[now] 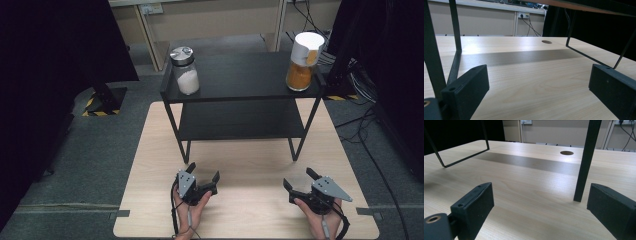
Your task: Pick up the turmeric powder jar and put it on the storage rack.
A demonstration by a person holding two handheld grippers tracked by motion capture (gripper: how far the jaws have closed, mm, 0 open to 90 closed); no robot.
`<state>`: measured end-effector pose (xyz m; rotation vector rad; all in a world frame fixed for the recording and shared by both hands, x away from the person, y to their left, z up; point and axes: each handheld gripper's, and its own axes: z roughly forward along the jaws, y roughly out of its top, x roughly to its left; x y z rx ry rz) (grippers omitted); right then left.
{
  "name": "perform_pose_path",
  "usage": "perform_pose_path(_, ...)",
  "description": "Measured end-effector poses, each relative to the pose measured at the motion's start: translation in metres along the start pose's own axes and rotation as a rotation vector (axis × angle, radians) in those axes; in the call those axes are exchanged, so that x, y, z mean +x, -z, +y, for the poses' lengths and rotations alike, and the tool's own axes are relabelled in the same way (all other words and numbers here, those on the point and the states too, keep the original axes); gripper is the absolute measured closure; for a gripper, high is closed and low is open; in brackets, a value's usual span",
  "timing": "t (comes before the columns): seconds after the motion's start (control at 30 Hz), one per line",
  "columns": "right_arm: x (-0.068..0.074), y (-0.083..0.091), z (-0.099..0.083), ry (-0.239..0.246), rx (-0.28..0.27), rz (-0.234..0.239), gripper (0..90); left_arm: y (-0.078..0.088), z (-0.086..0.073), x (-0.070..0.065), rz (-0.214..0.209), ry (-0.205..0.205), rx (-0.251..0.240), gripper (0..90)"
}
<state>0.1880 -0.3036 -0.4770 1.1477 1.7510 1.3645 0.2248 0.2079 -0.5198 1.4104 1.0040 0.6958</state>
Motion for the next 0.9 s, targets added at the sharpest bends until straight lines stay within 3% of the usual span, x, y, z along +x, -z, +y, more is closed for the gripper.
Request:
perform_pose_path(0.47,0.0003,-0.0069,-0.0041,0.008,0.040,0.007,7.0,-0.0001,0.0004,0.0008,-0.003,0.002,0.002,2.4)
perform_pose_path(0.9,-0.0022,-0.0063,-0.0055,-0.005,0.031,0.012,6.5,-0.0003,0.0006,0.0009,-0.005,0.002,0.003,2.3)
